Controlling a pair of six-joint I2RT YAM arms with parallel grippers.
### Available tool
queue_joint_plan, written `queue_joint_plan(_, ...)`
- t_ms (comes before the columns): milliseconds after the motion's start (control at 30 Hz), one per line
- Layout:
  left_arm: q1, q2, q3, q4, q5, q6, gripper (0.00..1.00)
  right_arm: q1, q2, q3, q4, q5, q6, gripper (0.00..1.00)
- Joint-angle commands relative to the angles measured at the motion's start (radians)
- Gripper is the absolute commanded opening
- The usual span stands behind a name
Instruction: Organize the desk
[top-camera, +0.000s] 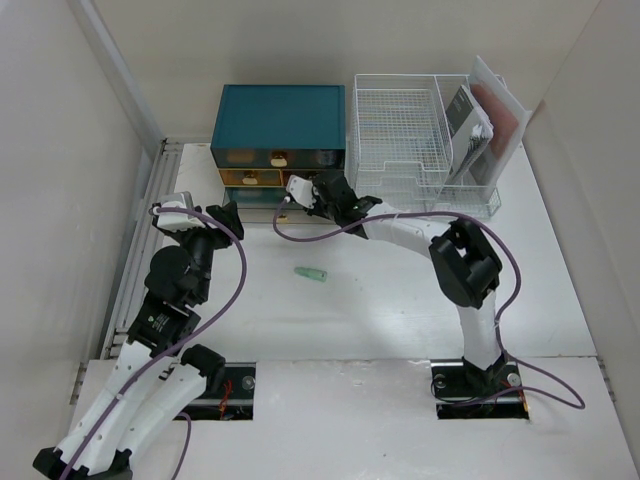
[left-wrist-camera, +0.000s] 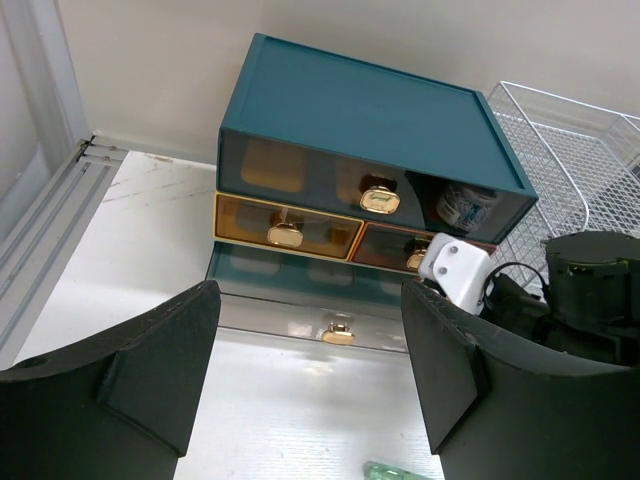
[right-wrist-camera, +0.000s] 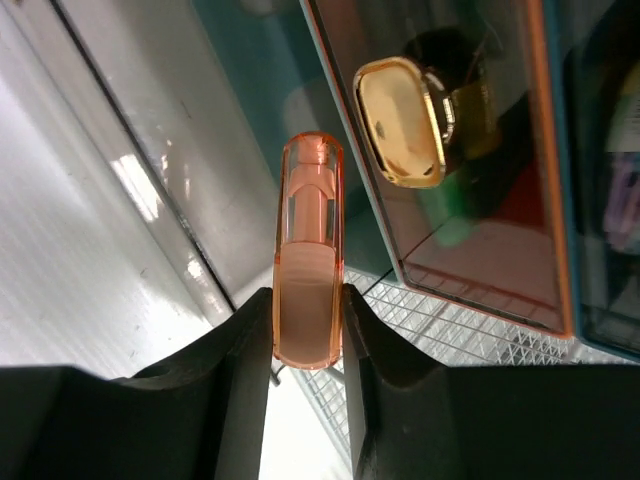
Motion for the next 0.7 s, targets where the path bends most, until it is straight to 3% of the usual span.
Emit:
queue_joint_plan(0,-0.004,-0.004,0.002,0.03,0.007,0.013,0.7,0.007,0.008,0.046,0.051,0.033,-0.01,0.37)
queue_joint_plan(33,-0.004,-0.004,0.002,0.03,0.007,0.013,0.7,0.007,0.008,0.046,0.051,0.033,-0.01,0.44)
queue_joint_plan(267,-0.004,-0.004,0.002,0.03,0.007,0.013,0.7,0.007,-0.017,0.046,0.051,0.022,-0.001,0.53)
queue_joint_plan(433,-0.004,-0.004,0.002,0.03,0.007,0.013,0.7,0.007,-0.115,0.001,0.051,-0.091,0.019,0.49)
queue_joint_plan(467,-0.004,-0.004,0.002,0.03,0.007,0.013,0.7,0.007,-0.158,-0.014,0.051,-0.14,0.019,0.4)
queue_joint_plan(533,-0.004,-0.004,0.002,0.03,0.007,0.013,0.7,0.007,-0.192,-0.042,-0.059,-0.417,-0.028,0.33)
queue_joint_plan(567,-0.004,-0.004,0.002,0.03,0.007,0.013,0.7,0.007,-0.192,-0.042,-0.136,-0.543,-0.128,0.33)
queue_joint_plan(600,-0.004,-0.004,0.002,0.03,0.007,0.013,0.7,0.007,-0.192,-0.033,-0.22,-0.761,-0.186,0.33)
queue_joint_plan(667,-0.004,-0.004,0.002,0.03,0.007,0.013,0.7,-0.002,-0.149,0.002,-0.455,-0.904,-0.334,0.35)
